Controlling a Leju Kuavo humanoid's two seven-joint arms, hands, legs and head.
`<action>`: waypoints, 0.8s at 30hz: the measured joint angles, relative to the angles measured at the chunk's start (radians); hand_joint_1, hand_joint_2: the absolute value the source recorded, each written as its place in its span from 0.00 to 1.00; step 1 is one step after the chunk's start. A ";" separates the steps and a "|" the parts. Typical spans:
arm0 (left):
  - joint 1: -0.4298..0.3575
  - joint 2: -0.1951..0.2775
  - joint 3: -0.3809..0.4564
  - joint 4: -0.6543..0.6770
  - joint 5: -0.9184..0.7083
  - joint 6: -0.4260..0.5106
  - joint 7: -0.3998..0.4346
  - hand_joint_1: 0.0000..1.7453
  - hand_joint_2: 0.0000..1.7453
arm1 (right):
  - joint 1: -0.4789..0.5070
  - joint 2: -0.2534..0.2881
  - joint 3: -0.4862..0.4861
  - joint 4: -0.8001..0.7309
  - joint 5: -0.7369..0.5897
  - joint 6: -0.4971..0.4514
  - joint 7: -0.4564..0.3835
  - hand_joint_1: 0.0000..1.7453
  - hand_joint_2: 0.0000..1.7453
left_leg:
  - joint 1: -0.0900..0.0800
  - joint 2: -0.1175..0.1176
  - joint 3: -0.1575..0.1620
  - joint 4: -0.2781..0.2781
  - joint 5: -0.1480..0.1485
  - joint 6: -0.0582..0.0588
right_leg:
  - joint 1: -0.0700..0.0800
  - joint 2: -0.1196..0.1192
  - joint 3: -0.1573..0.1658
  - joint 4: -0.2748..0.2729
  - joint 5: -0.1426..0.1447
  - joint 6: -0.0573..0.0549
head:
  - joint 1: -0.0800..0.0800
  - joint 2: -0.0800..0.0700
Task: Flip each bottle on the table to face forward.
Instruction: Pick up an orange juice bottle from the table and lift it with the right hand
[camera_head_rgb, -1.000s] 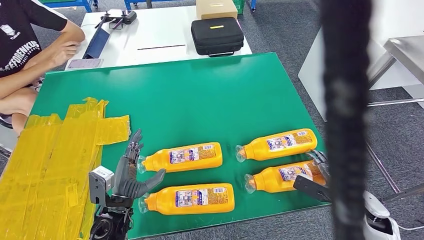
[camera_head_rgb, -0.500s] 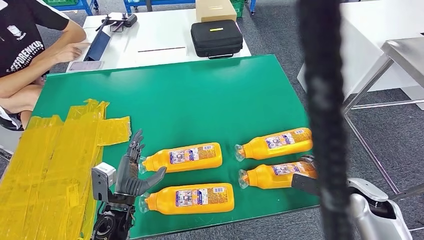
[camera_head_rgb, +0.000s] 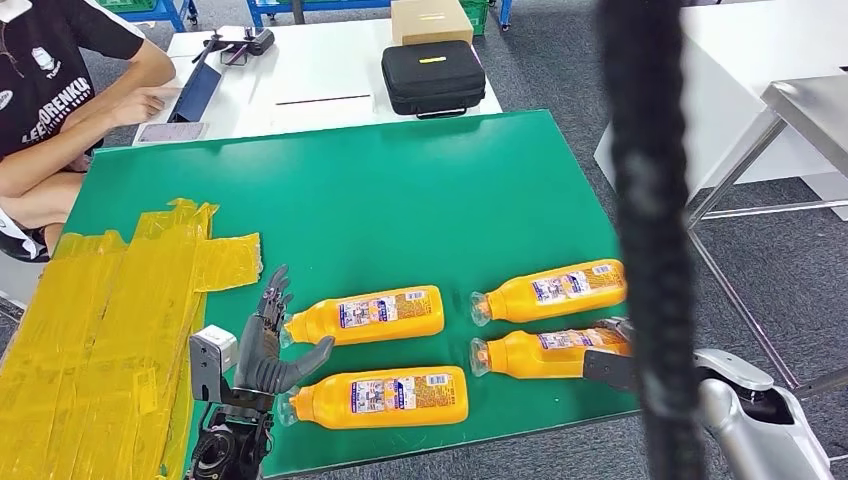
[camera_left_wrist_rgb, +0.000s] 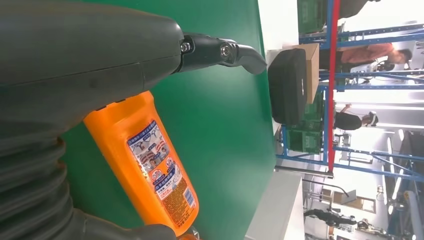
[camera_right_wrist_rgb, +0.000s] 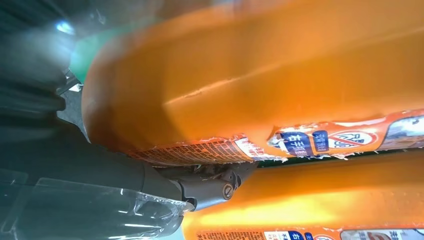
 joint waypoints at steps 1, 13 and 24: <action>-0.001 0.000 0.000 0.003 0.002 0.001 -0.002 0.00 1.00 | -0.003 -0.001 0.004 0.004 -0.002 -0.007 -0.001 1.00 1.00 | 0.000 0.000 0.000 0.000 0.000 0.000 | 0.000 0.000 0.000 0.000 0.000 0.000 | 0.000 0.000; 0.011 0.000 0.008 0.020 -0.008 0.008 -0.007 0.00 1.00 | -0.017 0.106 0.008 0.040 0.013 -0.303 -0.032 1.00 1.00 | 0.000 0.005 -0.001 0.000 0.001 0.001 | 0.000 0.005 -0.002 0.000 0.003 0.000 | 0.000 0.000; 0.029 -0.001 0.023 0.020 -0.031 0.009 -0.002 0.00 1.00 | 0.011 0.241 -0.093 0.000 0.005 -0.414 -0.030 1.00 1.00 | 0.000 0.003 -0.008 0.000 0.001 0.000 | 0.000 0.004 -0.007 0.001 0.002 0.000 | 0.000 0.000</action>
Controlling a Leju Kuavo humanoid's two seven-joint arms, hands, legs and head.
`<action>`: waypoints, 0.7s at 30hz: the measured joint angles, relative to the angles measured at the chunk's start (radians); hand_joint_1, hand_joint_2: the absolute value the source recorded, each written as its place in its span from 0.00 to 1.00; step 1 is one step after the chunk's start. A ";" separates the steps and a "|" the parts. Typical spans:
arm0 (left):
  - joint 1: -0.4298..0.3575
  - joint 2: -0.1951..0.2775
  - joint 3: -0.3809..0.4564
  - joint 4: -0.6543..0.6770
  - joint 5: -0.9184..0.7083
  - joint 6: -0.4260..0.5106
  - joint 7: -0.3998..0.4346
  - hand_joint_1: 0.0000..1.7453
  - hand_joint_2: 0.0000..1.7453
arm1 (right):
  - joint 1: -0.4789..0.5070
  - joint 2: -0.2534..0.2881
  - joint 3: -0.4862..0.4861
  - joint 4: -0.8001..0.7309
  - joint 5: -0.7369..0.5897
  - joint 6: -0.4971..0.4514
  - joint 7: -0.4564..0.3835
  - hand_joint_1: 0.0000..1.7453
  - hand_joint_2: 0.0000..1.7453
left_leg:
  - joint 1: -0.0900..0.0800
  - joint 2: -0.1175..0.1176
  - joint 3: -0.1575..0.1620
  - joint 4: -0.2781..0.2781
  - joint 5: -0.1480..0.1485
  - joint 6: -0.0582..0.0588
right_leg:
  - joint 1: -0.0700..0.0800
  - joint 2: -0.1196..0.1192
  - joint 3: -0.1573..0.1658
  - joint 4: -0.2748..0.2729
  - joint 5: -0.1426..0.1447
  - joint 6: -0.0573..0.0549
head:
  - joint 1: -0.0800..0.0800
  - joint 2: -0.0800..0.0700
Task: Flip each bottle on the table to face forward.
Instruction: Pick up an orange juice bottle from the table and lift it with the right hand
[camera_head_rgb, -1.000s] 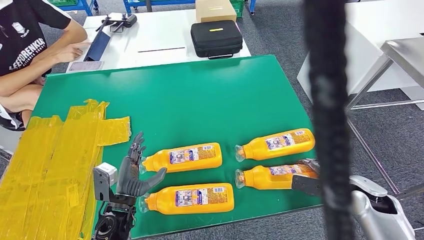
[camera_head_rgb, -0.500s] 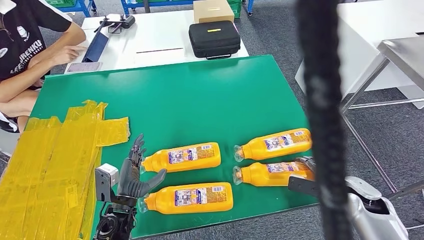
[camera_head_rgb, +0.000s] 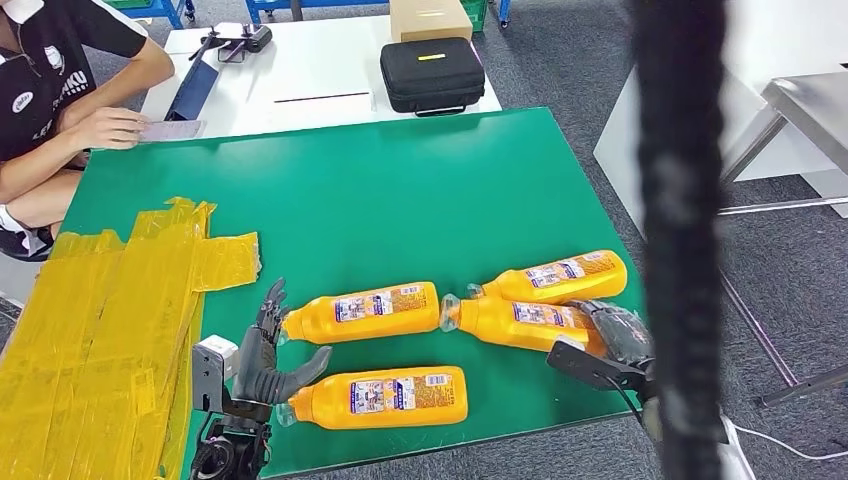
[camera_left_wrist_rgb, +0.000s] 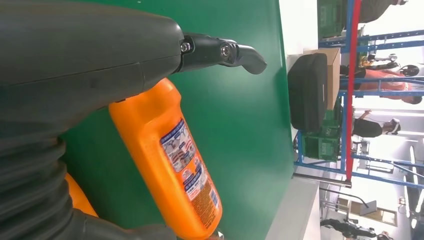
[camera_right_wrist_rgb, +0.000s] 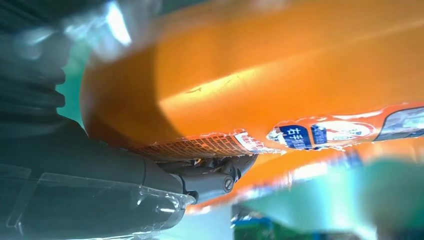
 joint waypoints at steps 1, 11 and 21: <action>0.000 0.000 0.001 0.000 -0.002 0.000 0.001 0.00 1.00 | 0.007 0.018 -0.018 -0.016 -0.020 -0.013 -0.009 1.00 1.00 | 0.000 0.000 0.000 0.000 0.000 0.000 | 0.000 0.000 -0.001 0.000 0.000 0.000 | 0.000 0.000; -0.004 -0.005 0.003 -0.002 -0.033 -0.002 0.001 0.00 1.00 | 0.068 0.168 -0.110 -0.148 -0.252 -0.052 -0.165 1.00 1.00 | 0.000 0.000 -0.003 0.000 0.000 0.000 | 0.000 0.000 -0.003 0.000 0.000 0.000 | 0.000 0.000; -0.031 -0.005 -0.021 -0.040 -0.063 -0.028 0.008 0.00 1.00 | 0.048 0.255 -0.105 -0.163 -0.366 0.003 -0.211 1.00 1.00 | 0.000 0.000 -0.004 0.000 0.001 0.000 | 0.000 0.000 -0.004 0.000 0.000 0.000 | 0.000 0.000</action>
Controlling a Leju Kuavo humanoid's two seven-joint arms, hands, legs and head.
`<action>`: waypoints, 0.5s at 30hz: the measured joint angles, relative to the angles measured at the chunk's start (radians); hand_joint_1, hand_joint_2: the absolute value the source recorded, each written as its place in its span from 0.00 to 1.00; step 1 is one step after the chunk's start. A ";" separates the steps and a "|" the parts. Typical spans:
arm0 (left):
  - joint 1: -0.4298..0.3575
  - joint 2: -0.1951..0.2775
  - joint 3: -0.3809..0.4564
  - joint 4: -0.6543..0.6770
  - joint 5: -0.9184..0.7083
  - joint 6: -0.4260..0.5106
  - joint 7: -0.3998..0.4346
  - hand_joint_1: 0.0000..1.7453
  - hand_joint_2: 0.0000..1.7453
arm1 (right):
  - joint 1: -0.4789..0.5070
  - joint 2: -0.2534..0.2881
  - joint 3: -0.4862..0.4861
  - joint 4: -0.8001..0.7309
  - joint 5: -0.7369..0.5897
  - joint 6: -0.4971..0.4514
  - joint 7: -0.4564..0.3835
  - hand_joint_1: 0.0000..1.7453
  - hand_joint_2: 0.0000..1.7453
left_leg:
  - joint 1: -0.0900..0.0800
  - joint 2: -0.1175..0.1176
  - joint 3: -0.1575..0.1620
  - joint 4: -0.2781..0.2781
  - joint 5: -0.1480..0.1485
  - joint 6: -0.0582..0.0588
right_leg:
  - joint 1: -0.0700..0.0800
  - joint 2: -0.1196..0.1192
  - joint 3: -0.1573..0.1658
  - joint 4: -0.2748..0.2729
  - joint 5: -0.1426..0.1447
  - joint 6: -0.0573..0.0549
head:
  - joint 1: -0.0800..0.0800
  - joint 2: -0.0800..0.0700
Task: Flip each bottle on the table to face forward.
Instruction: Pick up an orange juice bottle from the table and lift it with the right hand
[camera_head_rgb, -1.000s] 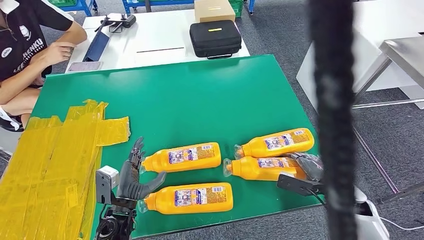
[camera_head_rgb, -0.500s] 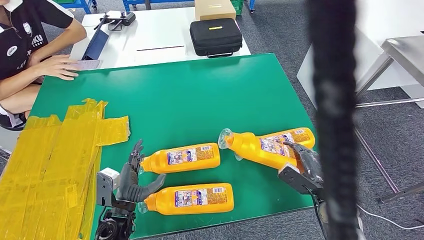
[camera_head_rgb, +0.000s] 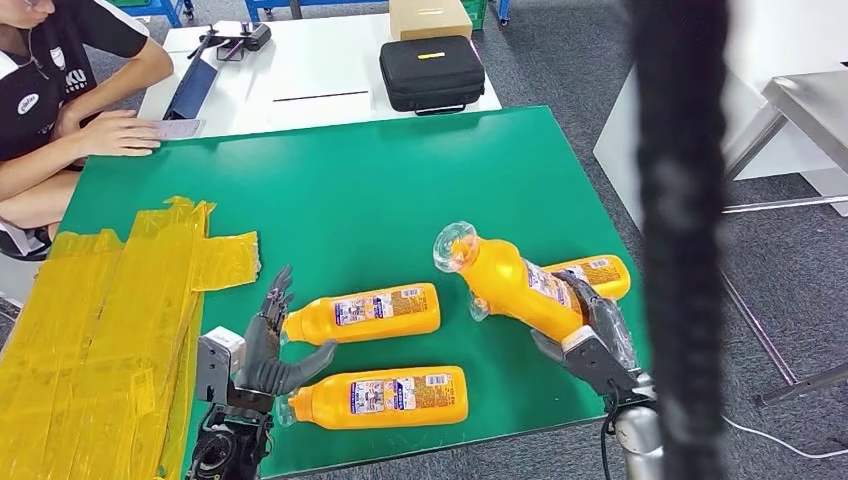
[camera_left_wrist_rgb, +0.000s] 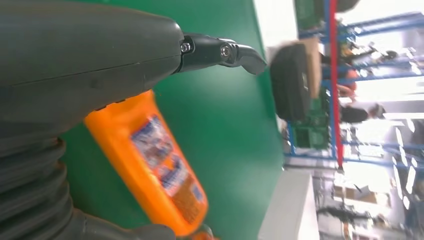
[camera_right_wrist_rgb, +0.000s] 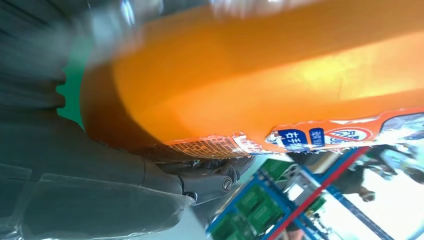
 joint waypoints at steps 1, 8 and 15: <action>-0.006 0.000 -0.010 -0.009 -0.001 -0.007 0.005 0.00 1.00 | -0.013 0.012 0.007 0.006 -0.022 0.004 -0.008 1.00 1.00 | 0.000 0.000 0.000 0.000 0.000 0.000 | 0.000 0.000 0.000 0.000 0.000 0.000 | 0.000 0.000; -0.038 0.000 -0.058 -0.049 0.007 -0.033 0.028 0.00 1.00 | -0.085 0.060 0.060 0.057 -0.100 0.000 -0.029 1.00 1.00 | 0.000 -0.001 -0.001 0.000 0.001 0.000 | 0.000 -0.001 0.000 0.000 0.000 0.000 | 0.000 0.000; -0.098 0.001 -0.124 -0.072 0.050 -0.066 0.040 0.00 1.00 | -0.201 0.115 0.147 0.181 -0.192 -0.006 -0.072 1.00 1.00 | 0.000 0.000 -0.002 0.000 0.002 -0.001 | 0.000 -0.001 -0.003 0.001 0.001 -0.001 | 0.000 0.000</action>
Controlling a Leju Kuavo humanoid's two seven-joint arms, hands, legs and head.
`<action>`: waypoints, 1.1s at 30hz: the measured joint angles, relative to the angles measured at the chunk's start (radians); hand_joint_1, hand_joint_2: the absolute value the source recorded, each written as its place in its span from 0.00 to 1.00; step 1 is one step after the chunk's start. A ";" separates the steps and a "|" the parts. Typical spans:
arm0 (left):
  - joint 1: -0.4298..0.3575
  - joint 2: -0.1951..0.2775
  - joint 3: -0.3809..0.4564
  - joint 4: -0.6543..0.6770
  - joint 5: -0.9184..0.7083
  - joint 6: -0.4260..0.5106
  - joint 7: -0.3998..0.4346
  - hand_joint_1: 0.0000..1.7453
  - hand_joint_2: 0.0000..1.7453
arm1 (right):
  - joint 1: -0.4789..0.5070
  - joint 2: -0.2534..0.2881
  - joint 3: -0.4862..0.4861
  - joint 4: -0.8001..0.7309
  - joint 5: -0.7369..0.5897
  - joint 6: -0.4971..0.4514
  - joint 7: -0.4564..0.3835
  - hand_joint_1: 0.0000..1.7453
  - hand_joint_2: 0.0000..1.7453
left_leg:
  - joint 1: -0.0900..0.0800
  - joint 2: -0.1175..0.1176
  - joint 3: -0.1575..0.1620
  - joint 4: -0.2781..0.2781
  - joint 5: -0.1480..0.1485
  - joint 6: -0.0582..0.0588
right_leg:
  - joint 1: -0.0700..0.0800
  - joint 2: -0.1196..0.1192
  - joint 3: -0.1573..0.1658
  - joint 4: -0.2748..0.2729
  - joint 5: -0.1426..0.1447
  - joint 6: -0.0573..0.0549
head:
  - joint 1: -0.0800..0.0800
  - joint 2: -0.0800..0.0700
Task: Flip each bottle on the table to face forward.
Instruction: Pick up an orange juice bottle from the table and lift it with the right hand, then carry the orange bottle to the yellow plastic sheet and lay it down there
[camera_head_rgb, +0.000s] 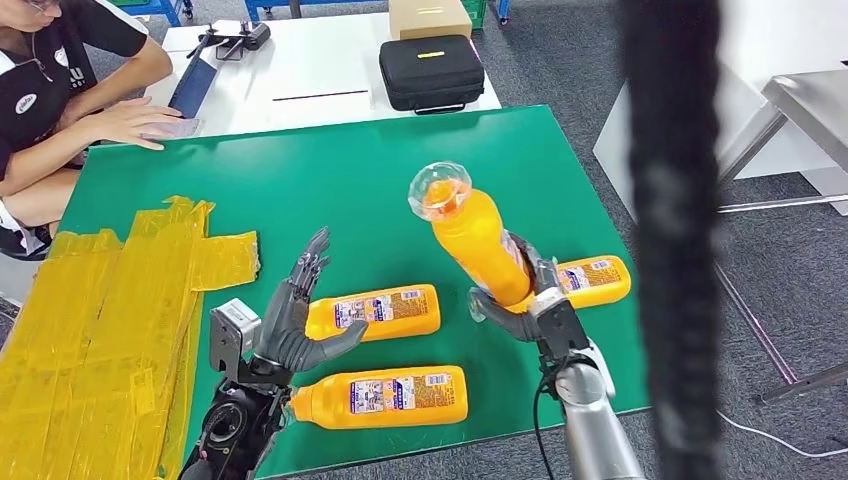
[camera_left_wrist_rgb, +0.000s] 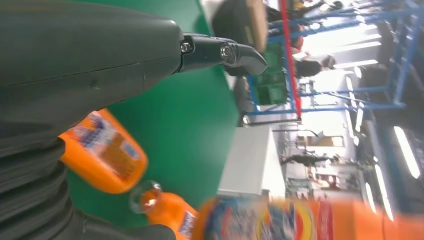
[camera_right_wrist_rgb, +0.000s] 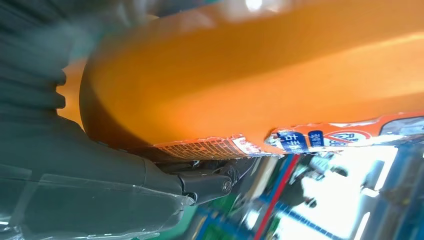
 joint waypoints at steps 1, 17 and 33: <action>-0.008 0.000 -0.010 -0.003 0.004 0.000 0.004 0.00 1.00 | -0.018 0.008 0.017 0.021 -0.007 -0.004 -0.003 1.00 1.00 | 0.000 0.000 0.000 0.000 0.001 0.000 | 0.000 0.000 0.000 0.000 0.000 0.000 | 0.000 0.000; -0.069 0.003 -0.091 -0.012 0.019 0.002 0.025 0.00 1.00 | -0.167 0.080 0.170 0.192 -0.018 -0.017 -0.024 1.00 1.00 | 0.000 -0.001 -0.002 0.000 0.002 -0.001 | 0.000 -0.001 -0.002 0.001 0.001 0.000 | 0.000 0.000; -0.088 0.016 -0.069 -0.004 0.093 0.030 0.022 0.60 1.00 | -0.234 0.118 0.455 0.347 0.080 0.079 -0.043 1.00 1.00 | 0.000 -0.001 -0.003 0.000 0.002 -0.001 | 0.000 -0.001 -0.003 0.001 0.001 0.000 | 0.000 0.000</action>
